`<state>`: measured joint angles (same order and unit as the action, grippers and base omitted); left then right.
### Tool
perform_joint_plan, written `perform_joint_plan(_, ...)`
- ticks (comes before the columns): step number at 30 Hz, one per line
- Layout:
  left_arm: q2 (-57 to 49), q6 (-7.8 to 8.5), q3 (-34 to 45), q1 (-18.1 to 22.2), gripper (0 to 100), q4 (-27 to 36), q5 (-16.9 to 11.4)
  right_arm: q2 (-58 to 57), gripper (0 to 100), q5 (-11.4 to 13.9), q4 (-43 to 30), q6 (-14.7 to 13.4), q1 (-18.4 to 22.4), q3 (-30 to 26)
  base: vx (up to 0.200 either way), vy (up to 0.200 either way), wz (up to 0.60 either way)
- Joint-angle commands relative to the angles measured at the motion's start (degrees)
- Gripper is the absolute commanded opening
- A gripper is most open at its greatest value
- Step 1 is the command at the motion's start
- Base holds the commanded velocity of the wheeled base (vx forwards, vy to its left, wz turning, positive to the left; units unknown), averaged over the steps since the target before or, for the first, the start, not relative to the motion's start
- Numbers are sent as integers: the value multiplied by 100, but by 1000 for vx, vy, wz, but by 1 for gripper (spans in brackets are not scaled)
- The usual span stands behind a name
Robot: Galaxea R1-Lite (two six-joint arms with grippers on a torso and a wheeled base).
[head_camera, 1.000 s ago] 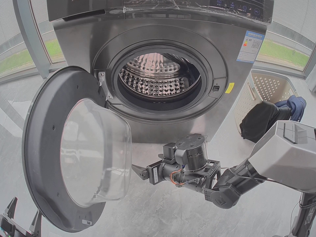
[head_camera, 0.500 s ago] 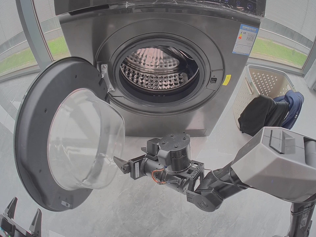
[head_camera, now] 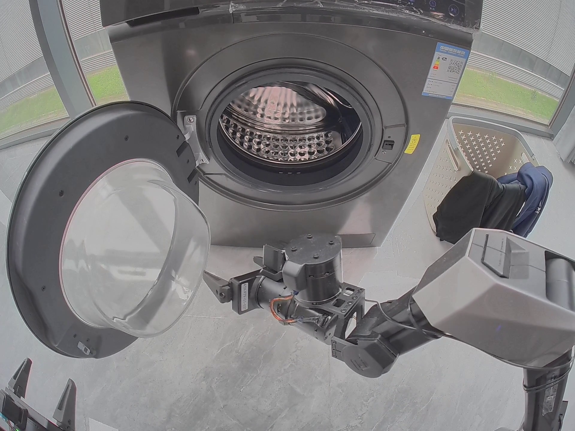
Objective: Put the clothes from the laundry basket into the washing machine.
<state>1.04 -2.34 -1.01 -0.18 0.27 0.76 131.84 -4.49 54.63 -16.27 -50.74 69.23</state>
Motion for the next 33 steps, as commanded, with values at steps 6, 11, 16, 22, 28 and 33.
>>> perform_joint_plan(6, -60, 6, 84, 1, 100, 0, 4, 703, 100, -96, -119, 10, -235, 1101, 0, 0, 0)
perform_joint_plan(11, -60, 14, 75, -8, 100, 0, 4, 1116, 100, -219, -101, 1, -367, 1620, 0, 0, 0)
perform_joint_plan(16, -60, 6, 84, -8, 100, 0, 4, 1406, 100, -378, 75, -16, -384, 2147, 0, 0, 0)
perform_joint_plan(22, -60, 6, 84, -8, 100, 0, 4, 641, 100, -439, 127, -16, -147, 1453, 0, 0, 0)
perform_joint_plan(28, -68, 49, 84, 1, 100, -18, 4, -1468, 100, -386, 338, 388, 249, -911, 0, 0, 0)
perform_joint_plan(33, -68, 102, 84, 9, 100, -27, -5, -3384, 100, -175, 540, 986, 811, -2968, 0, 0, 0)
